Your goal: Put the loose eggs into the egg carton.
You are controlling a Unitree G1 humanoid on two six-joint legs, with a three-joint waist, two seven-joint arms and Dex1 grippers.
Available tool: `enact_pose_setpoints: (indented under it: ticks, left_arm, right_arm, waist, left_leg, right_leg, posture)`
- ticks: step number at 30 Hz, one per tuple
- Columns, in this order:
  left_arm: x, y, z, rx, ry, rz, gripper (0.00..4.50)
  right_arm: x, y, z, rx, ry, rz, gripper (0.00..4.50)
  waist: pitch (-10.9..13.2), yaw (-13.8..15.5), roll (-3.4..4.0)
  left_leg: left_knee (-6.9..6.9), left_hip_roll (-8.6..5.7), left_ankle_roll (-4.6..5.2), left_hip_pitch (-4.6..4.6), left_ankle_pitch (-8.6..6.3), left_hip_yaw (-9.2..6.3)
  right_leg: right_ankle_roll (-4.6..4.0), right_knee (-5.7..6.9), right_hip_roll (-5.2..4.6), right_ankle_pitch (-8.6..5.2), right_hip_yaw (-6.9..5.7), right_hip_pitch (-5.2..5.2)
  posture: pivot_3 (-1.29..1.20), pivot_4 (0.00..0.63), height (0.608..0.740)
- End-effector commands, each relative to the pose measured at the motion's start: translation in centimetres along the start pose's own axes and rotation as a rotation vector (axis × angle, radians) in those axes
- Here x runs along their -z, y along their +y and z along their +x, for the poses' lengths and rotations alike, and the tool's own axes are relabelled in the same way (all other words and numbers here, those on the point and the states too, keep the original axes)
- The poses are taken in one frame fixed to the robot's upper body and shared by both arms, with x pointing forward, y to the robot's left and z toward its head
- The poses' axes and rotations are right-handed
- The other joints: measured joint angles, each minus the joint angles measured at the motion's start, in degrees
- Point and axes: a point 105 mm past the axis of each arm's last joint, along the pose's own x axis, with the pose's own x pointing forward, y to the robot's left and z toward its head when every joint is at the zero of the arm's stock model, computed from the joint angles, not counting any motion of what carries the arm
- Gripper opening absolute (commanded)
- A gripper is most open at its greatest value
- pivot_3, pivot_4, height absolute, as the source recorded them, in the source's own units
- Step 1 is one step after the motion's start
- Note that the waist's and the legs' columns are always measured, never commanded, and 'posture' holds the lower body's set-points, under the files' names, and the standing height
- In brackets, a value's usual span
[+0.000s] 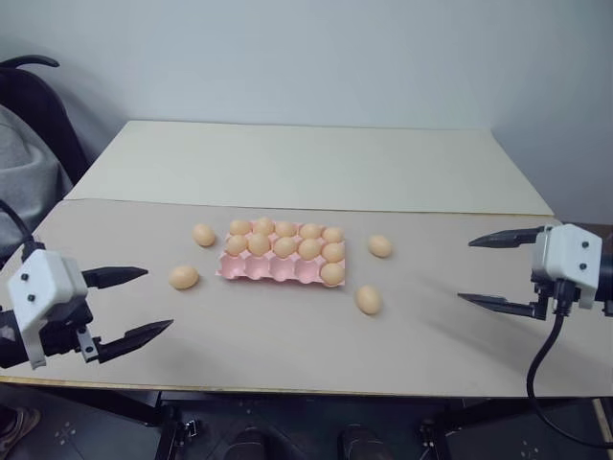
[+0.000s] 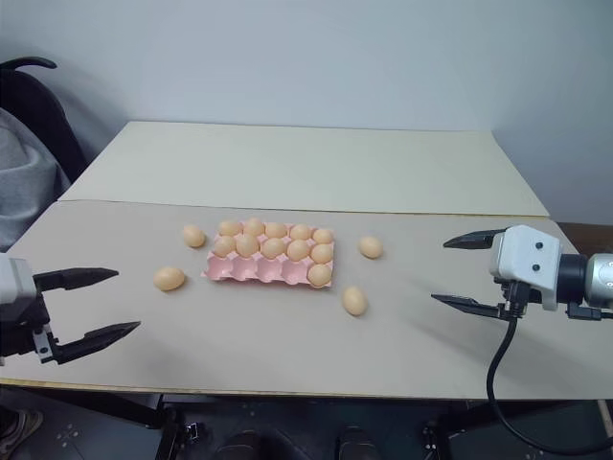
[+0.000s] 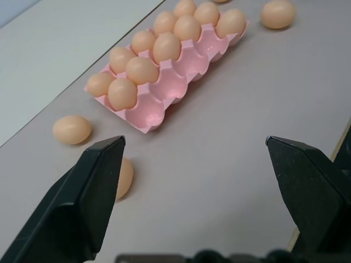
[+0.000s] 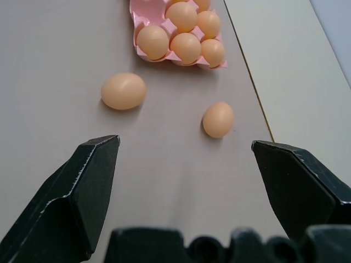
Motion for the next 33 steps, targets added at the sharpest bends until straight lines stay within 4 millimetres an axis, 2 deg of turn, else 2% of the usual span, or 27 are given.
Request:
enact_pose_setpoints:
  ticks: [1,16,22,28,30,33]
  left_arm:
    - [-0.7,0.1,-0.2,0.005,-0.019,0.001,4.48]
    - [-0.7,0.7,0.3,-0.019,-0.038,0.025,4.48]
    - [-0.5,0.8,0.9,-0.012,-0.041,0.029,4.48]
    - [-0.6,0.6,2.0,0.032,-0.049,0.032,4.48]
    - [-0.7,0.5,2.3,0.047,-0.05,0.034,4.48]
    - [-0.8,0.4,2.6,0.07,-0.051,0.031,4.48]
  right_arm:
    - [-0.7,-0.6,-0.7,0.035,0.004,-0.028,4.5]
    - [-0.5,-0.2,-0.3,0.069,-0.006,0.017,4.5]
    - [-0.8,1.0,2.8,0.08,-0.031,0.151,4.5]
    - [-0.3,3.5,8.3,0.053,0.03,0.259,4.5]
    - [0.3,3.5,10.0,0.114,0.043,0.284,4.5]
    - [0.6,3.5,11.2,0.15,0.054,0.306,4.5]
  waist:
    - [0.0,0.0,0.0]
    - [0.0,0.0,0.0]
    - [0.0,0.0,-0.01]
    - [0.0,-0.1,0.0]
    - [0.0,0.0,-0.01]
    - [0.0,0.0,-0.01]
  left_leg:
    - [0.0,0.0,0.0,0.0,0.0,0.0]
    - [0.0,0.0,0.0,0.02,0.0,0.0]
    - [0.0,0.01,0.0,0.02,0.0,-0.01]
    - [0.0,0.0,0.0,-0.02,0.0,-0.01]
    - [0.0,0.0,0.0,-0.1,0.0,-0.02]
    - [0.01,-0.02,0.0,-0.13,0.0,-0.02]
  right_leg:
    - [0.0,0.0,0.0,0.0,0.0,0.0]
    - [0.0,0.01,0.0,0.0,0.0,0.01]
    - [0.0,0.02,0.03,0.0,0.01,0.01]
    - [-0.01,0.04,0.02,0.0,0.02,-0.06]
    - [-0.01,0.03,0.02,0.0,0.02,-0.13]
    - [-0.01,0.02,0.01,0.01,0.02,-0.14]
  posture:
    - [0.0,0.15,0.74]
    - [0.0,0.15,0.74]
    - [0.0,0.15,0.74]
    - [0.0,0.15,0.74]
    - [0.0,0.15,0.74]
    - [0.0,0.15,0.74]
